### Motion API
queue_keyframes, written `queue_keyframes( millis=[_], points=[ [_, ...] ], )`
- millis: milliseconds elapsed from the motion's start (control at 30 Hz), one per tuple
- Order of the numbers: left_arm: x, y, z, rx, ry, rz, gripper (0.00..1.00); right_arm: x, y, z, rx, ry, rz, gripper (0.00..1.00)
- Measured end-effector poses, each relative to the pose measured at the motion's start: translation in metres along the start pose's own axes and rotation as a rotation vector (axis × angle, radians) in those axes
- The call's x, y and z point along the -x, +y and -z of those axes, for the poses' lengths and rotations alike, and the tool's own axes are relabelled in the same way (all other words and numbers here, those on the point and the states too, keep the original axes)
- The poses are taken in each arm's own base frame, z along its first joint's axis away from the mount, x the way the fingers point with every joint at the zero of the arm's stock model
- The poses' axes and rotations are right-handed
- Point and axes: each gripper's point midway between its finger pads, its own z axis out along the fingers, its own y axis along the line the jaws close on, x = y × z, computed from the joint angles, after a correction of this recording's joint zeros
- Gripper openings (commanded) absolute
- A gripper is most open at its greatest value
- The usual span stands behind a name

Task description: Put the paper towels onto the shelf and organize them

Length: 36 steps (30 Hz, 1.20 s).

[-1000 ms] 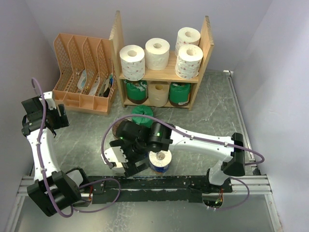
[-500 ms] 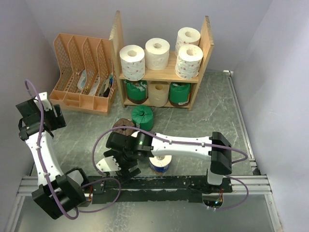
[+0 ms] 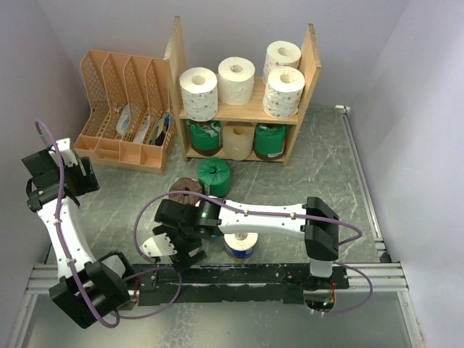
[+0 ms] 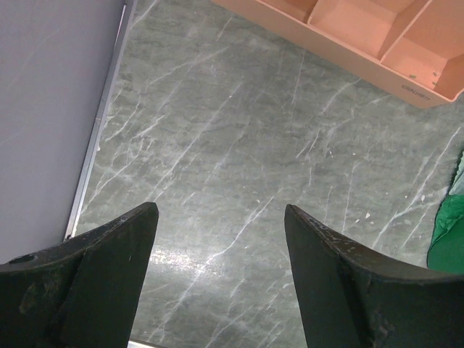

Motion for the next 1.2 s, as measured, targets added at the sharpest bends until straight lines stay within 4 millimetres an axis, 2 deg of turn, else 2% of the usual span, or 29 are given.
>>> queue_keyframes(
  millis=[300, 633, 700, 867, 1133, 1200],
  points=[
    [0.0, -0.001, 0.0, -0.007, -0.002, -0.003, 0.82, -0.009, -0.01, 0.001, -0.025, 0.019, -0.005, 0.86],
    [0.001, -0.002, 0.001, -0.01, -0.008, -0.004, 0.81, -0.018, -0.01, -0.015, 0.002, 0.048, -0.015, 0.79],
    [0.001, -0.002, 0.001, -0.01, -0.008, -0.005, 0.81, -0.019, -0.01, -0.015, 0.001, 0.049, -0.015, 0.75],
    [0.001, -0.002, 0.001, -0.01, -0.008, -0.005, 0.81, -0.02, -0.012, -0.015, -0.005, 0.055, -0.011, 0.5],
    [0.001, -0.002, 0.0, -0.012, -0.004, -0.004, 0.81, -0.023, -0.013, -0.018, -0.001, 0.069, -0.016, 0.49],
    [0.0, -0.002, 0.0, -0.012, -0.002, -0.005, 0.81, -0.023, -0.013, -0.017, -0.001, 0.069, -0.016, 0.44]
  ],
)
